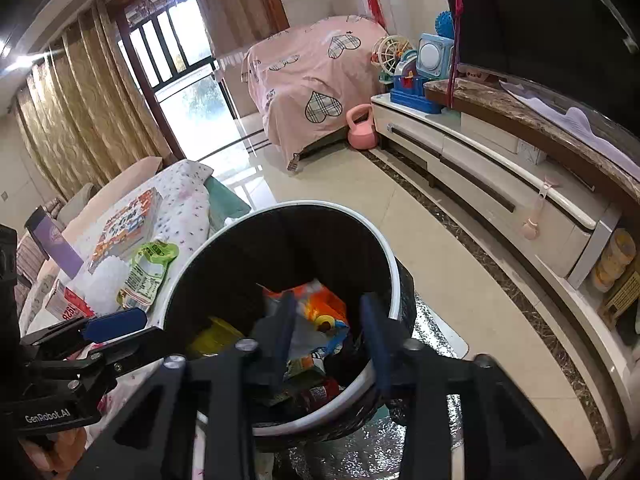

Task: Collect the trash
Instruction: 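Carry both wrappers over the trash bin and open both tools to drop them, then move both open tools back over the table toward the candy, then grasp the red Skittles tube with the left tool while the right tool grasps the pink candy toy, then carry both candies over the trash bin and open both tools to drop them, then move both open tools back over the table toward the carton and foam net, then grasp the red-and-white milk carton with the left tool while the right tool grasps the white foam net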

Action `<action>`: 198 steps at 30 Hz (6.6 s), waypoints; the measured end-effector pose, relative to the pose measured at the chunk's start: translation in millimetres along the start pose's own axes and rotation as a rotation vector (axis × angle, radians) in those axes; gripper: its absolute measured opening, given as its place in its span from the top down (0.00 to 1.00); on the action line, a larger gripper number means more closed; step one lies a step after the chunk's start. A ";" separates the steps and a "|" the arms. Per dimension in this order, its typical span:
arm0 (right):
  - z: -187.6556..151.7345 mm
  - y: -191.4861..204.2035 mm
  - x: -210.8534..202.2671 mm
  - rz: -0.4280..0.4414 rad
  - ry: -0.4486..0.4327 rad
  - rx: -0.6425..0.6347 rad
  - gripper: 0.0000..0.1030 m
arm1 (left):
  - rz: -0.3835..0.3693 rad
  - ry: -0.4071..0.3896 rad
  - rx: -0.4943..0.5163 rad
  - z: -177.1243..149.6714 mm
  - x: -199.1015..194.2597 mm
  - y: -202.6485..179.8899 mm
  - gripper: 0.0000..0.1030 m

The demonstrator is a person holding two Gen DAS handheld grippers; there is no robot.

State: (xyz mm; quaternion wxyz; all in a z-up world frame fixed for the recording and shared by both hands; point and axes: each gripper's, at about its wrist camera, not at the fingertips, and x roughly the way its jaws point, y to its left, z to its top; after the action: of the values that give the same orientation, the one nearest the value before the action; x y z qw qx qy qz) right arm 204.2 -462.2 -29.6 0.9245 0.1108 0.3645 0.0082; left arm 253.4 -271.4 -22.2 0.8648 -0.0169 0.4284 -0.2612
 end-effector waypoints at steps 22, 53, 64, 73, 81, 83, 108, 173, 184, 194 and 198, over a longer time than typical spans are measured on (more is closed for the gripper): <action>-58.5 85.4 -35.7 0.200 -0.032 0.016 0.21 | 0.092 -0.070 -0.201 -95.3 -98.5 102.9 0.31; -117.6 231.1 -1.0 0.309 0.132 -0.229 0.23 | 0.261 -0.014 -0.152 -108.6 -114.3 222.0 0.30; -116.3 255.7 33.9 0.273 0.217 -0.331 0.45 | 0.261 0.052 -0.069 -90.9 -77.9 220.7 0.43; -119.2 247.8 27.1 0.253 0.182 -0.352 0.56 | 0.227 0.038 -0.104 -101.2 -85.6 215.8 0.62; -109.6 207.8 -1.3 0.269 0.129 -0.253 0.57 | 0.154 0.016 -0.167 -125.8 -102.1 186.1 0.64; -108.3 199.6 -8.4 0.265 0.116 -0.235 0.57 | 0.136 0.010 -0.169 -129.0 -105.1 175.7 0.64; -77.0 98.5 -49.4 0.208 -0.004 -0.044 0.57 | 0.017 -0.051 -0.029 -87.2 -99.9 71.8 0.67; -31.7 59.5 -24.1 0.207 -0.032 0.035 0.14 | 0.077 -0.077 -0.154 -65.7 -75.3 86.6 0.28; -62.1 124.7 -19.0 0.318 -0.004 -0.022 0.13 | 0.162 -0.093 -0.305 -111.3 -113.1 154.3 0.28; -68.5 172.4 -7.3 0.336 -0.001 -0.089 0.13 | 0.212 -0.107 -0.368 -122.1 -125.3 188.3 0.28; -65.0 183.2 -0.6 0.342 0.017 -0.106 0.13 | 0.224 -0.112 -0.376 -120.4 -126.6 196.8 0.28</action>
State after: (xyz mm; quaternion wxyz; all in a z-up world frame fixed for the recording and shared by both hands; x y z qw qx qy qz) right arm 171.9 -270.6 -36.7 0.9110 0.1224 0.3473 0.1855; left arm 186.3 -19.1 -55.5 0.8925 -0.1447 0.4200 -0.0779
